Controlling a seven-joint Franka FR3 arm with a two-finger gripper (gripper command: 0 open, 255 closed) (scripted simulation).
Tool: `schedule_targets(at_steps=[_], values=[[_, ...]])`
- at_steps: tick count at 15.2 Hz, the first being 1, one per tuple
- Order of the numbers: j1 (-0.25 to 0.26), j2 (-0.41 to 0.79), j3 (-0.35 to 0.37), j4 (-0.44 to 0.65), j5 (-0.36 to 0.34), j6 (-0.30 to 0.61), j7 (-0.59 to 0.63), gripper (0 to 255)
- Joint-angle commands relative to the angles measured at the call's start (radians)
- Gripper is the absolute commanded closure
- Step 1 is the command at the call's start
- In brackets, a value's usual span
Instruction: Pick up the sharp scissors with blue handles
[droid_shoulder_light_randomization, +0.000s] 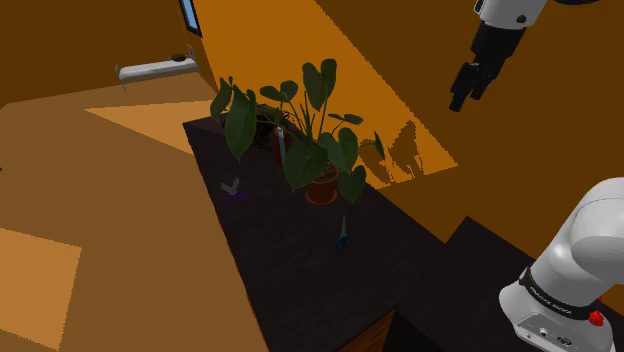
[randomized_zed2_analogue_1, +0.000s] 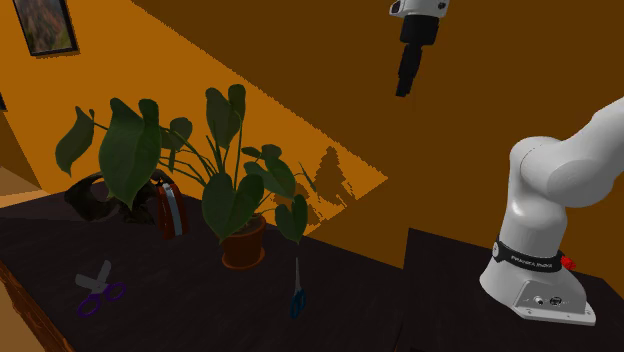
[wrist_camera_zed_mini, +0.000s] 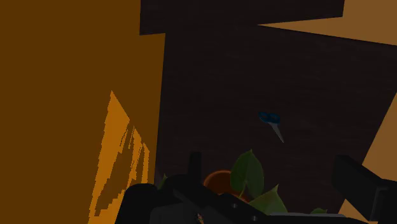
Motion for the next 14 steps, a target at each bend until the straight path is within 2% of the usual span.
schedule_targets(at_steps=[1, 7, 14], values=[[0.0, 0.0, 0.0, 0.0, 0.0, 0.0, 0.0, 0], [0.057, 0.072, -0.072, -0.138, -0.02, 0.211, -0.18, 0], [0.128, 0.231, -0.158, -0.234, -0.029, 0.463, -0.396, 0]])
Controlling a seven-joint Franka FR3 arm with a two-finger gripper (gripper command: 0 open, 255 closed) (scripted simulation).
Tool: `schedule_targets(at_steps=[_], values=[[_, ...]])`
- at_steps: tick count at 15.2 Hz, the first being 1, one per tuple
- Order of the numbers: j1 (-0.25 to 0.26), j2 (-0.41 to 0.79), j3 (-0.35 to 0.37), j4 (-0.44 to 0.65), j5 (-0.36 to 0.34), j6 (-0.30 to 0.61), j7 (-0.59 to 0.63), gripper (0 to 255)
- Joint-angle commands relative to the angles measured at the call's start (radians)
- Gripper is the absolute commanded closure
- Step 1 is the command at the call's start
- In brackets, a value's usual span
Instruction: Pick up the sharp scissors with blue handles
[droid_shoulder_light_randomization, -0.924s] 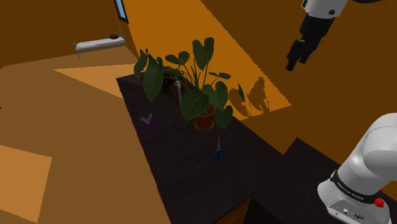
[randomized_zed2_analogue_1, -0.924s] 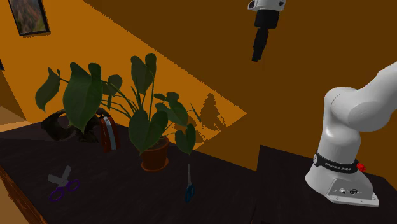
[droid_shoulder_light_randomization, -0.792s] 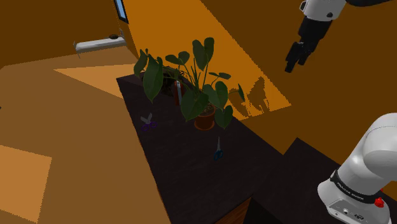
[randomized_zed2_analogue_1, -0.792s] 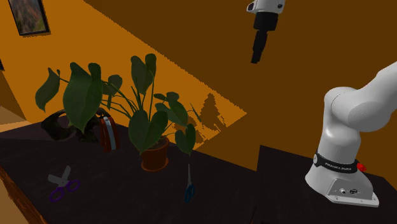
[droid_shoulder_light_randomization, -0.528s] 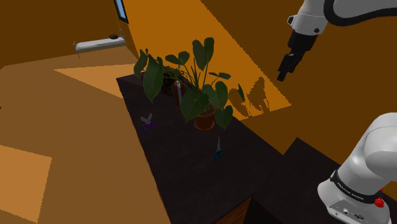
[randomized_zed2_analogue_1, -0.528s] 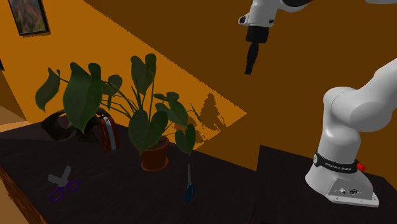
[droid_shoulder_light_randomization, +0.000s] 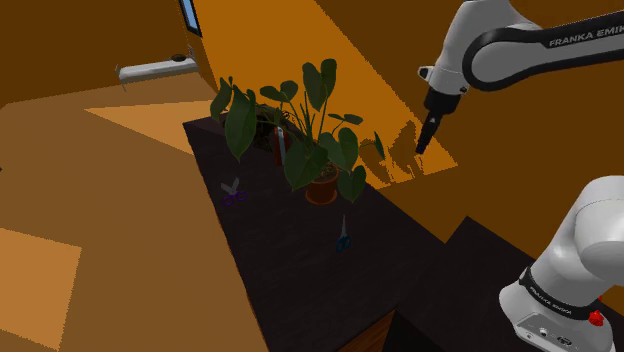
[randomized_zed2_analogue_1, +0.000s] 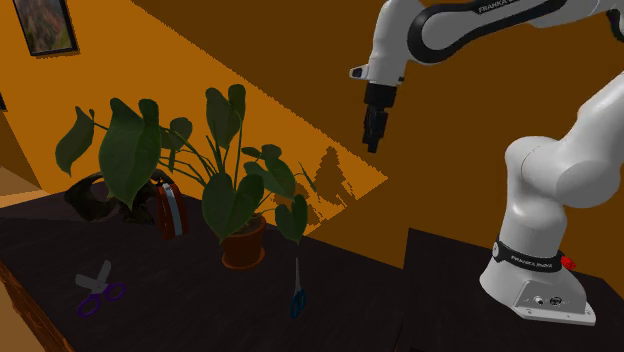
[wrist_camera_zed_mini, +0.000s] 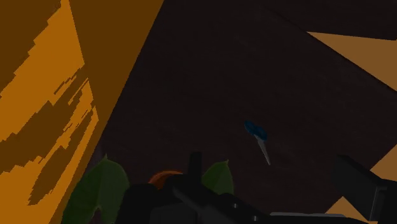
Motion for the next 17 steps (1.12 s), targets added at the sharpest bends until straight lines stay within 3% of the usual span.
schedule_targets(at_steps=[1, 10, 17], values=[[0.023, 0.062, -0.027, -0.017, 0.001, 0.079, -0.068, 0], [0.144, 0.377, -0.13, -0.025, 0.08, 0.382, -0.394, 0], [0.228, 0.664, -0.155, 0.045, 0.277, 0.56, -0.731, 0]])
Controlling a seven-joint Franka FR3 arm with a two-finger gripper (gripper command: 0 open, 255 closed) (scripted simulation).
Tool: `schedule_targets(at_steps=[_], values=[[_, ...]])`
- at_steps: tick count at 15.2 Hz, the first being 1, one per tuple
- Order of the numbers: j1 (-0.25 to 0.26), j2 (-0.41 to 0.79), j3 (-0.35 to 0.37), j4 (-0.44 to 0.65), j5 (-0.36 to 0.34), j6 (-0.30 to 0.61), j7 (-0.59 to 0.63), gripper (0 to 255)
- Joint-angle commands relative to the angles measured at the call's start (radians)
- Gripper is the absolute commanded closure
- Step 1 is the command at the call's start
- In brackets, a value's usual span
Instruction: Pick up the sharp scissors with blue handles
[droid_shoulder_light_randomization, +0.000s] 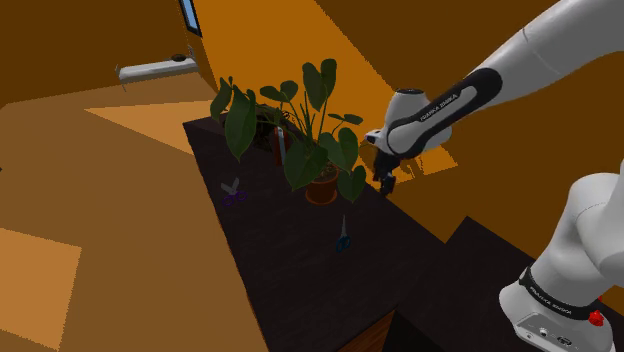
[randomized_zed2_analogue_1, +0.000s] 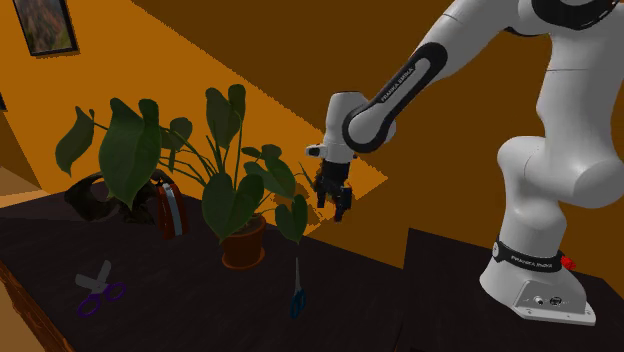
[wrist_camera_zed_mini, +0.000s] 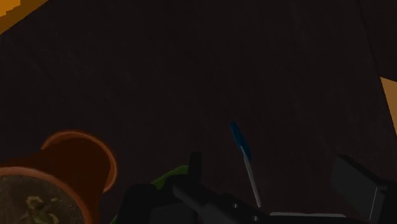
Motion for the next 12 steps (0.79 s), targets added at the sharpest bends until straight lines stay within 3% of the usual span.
schedule_targets(at_steps=[1, 7, 12], values=[[0.018, 0.089, 0.014, 0.029, 0.074, 0.046, -0.103, 0], [-0.018, 0.327, 0.118, 0.14, 0.245, 0.135, -0.386, 0], [-0.067, 0.512, 0.218, 0.25, 0.297, 0.193, -0.553, 0]])
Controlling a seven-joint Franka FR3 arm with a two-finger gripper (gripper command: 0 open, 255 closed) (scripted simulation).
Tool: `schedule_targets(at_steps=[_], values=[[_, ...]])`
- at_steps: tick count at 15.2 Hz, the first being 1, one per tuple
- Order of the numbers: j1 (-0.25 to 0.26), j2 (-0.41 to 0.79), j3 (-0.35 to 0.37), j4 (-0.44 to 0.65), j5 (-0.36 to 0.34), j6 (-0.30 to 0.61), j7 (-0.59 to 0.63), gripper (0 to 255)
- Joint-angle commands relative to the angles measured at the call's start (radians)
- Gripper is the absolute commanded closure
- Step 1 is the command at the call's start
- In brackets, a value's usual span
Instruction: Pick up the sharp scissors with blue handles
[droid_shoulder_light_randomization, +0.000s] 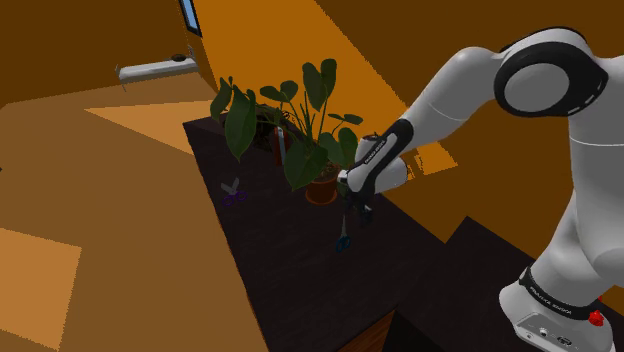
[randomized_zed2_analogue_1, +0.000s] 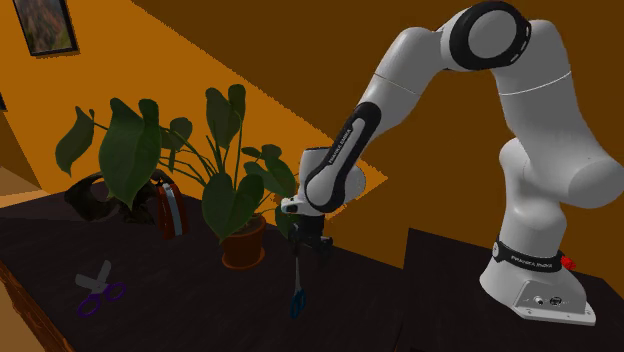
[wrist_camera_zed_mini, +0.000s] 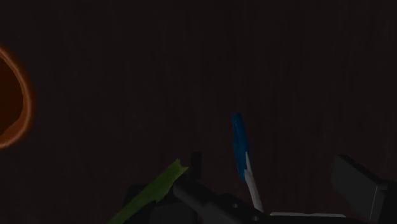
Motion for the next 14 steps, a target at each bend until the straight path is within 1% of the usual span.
schedule_targets(at_steps=[1, 3, 10, 12, 13, 14], values=[[-0.014, 0.076, 0.038, 0.048, 0.01, 0.024, -0.058, 0], [-0.024, 0.136, 0.065, 0.088, 0.007, 0.04, -0.099, 0], [-0.052, 0.234, 0.099, 0.129, 0.032, 0.098, -0.13, 0], [-0.055, 0.242, 0.102, 0.133, 0.033, 0.103, -0.132, 0], [-0.054, 0.244, 0.102, 0.135, 0.033, 0.103, -0.132, 255], [-0.055, 0.243, 0.102, 0.135, 0.033, 0.103, -0.132, 255]])
